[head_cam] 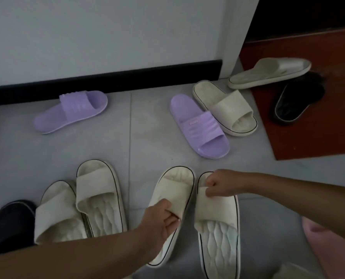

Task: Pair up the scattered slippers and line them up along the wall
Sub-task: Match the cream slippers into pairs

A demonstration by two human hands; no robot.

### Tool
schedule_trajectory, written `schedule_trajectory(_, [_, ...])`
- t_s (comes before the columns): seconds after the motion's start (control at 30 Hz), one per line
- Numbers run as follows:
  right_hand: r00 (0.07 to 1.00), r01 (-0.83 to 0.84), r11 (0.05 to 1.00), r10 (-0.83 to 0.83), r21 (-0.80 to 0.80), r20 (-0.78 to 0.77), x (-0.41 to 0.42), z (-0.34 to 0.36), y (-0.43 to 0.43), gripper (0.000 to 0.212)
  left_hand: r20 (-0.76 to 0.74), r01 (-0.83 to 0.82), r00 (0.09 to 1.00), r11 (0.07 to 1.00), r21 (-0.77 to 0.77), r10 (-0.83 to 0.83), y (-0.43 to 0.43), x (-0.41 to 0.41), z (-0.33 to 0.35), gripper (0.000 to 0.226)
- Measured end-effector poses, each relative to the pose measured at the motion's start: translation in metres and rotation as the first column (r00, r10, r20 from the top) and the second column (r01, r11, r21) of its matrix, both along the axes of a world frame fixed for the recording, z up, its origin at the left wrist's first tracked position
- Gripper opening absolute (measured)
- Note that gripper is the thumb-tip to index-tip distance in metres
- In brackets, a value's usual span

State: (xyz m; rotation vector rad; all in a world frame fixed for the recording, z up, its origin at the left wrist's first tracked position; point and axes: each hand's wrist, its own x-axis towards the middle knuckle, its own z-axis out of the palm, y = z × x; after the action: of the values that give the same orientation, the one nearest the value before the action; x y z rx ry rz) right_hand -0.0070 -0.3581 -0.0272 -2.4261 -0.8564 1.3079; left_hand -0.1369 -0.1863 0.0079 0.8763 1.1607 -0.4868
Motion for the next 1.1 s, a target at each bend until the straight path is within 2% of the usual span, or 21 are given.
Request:
schedule_trajectory(0.07, [0.999,-0.048,0.998,0.049,-0.045,0.014,-0.001,-0.005,0.002,0.032,-0.012,0.189,0.982,0.982,-0.018,-0.19,0.001,-0.004,-0.002,0.011])
schedule_trajectory(0.13, [0.997,-0.067,0.996,0.069,-0.064,0.022,-0.001,-0.007,0.004,0.026,-0.028,0.386,0.921,0.921,-0.057,-0.388,0.001,0.0,0.0,0.012])
schedule_trajectory(0.2, [0.996,-0.073,0.995,0.076,-0.062,0.045,-0.002,-0.009,0.004,0.026,0.002,0.595,0.803,0.802,-0.05,-0.596,0.003,0.01,0.005,0.015])
schedule_trajectory(0.23, [0.996,-0.07,0.996,0.072,-0.048,0.044,-0.002,-0.009,0.003,0.028,0.061,0.692,0.718,0.721,0.044,-0.693,0.005,0.017,0.005,0.014])
schedule_trajectory(0.27, [0.999,-0.049,0.998,0.05,-0.025,0.015,-0.003,-0.008,0.002,0.031,0.123,0.77,0.576,0.587,0.25,-0.808,0.009,0.025,0.003,0.011])
schedule_trajectory(0.3, [0.999,-0.019,1.0,0.019,-0.015,-0.032,-0.005,-0.007,0.001,0.038,0.116,0.778,0.374,0.379,0.5,-0.92,0.014,0.034,0.0,0.011])
schedule_trajectory(0.33, [0.997,0.0,0.999,-0.002,-0.034,-0.079,-0.007,-0.004,0.0,0.051,0.01,0.71,0.138,0.106,0.696,-0.99,0.02,0.042,-0.004,0.027])
schedule_trajectory(0.37, [0.995,-0.011,0.997,0.003,-0.073,-0.103,-0.009,-0.002,0.001,0.07,-0.145,0.605,-0.086,-0.167,0.779,-0.986,0.027,0.049,-0.01,0.052])
schedule_trajectory(0.4, [0.995,-0.048,0.992,0.037,-0.117,-0.094,-0.012,-0.001,0.002,0.086,-0.28,0.512,-0.255,-0.375,0.773,-0.925,0.033,0.054,-0.017,0.077])
schedule_trajectory(0.43, [0.995,-0.089,0.985,0.08,-0.147,-0.065,-0.015,-0.001,0.003,0.095,-0.364,0.449,-0.362,-0.503,0.739,-0.858,0.038,0.058,-0.025,0.094])
schedule_trajectory(0.47, [0.993,-0.115,0.98,0.111,-0.161,-0.035,-0.017,-0.001,0.005,0.098,-0.405,0.42,-0.418,-0.568,0.708,-0.813,0.04,0.06,-0.031,0.101])
schedule_trajectory(0.5, [0.992,-0.127,0.978,0.126,-0.166,-0.017,-0.019,-0.001,0.007,0.098,-0.42,0.41,-0.423,-0.583,0.701,-0.803,0.04,0.061,-0.037,0.1])
schedule_trajectory(0.63, [0.994,-0.108,0.989,0.109,-0.102,0.002,-0.019,0.005,0.012,0.082,-0.461,0.425,-0.32,-0.56,0.711,-0.828,0.031,0.064,-0.043,0.089])
schedule_trajectory(0.73, [0.993,-0.118,0.992,0.118,-0.054,-0.007,-0.022,0.008,0.016,0.081,-0.462,0.486,-0.31,-0.556,0.674,-0.831,0.034,0.054,-0.044,0.087])
schedule_trajectory(0.87, [0.991,-0.13,0.991,0.13,0.012,0.017,-0.028,0.006,0.028,0.073,-0.513,0.474,-0.3,-0.592,0.652,-0.804,0.045,0.044,-0.04,0.082])
schedule_trajectory(1.0, [0.993,-0.104,0.993,0.101,0.048,0.068,-0.019,0.003,0.053,0.081,-0.511,0.527,-0.262,-0.565,0.635,-0.819,0.065,0.06,-0.03,0.079])
schedule_trajectory(1.1, [0.994,-0.076,0.994,0.069,0.08,0.09,-0.011,0.0,0.075,0.082,-0.525,0.566,-0.271,-0.575,0.591,-0.807,0.084,0.075,-0.026,0.077])
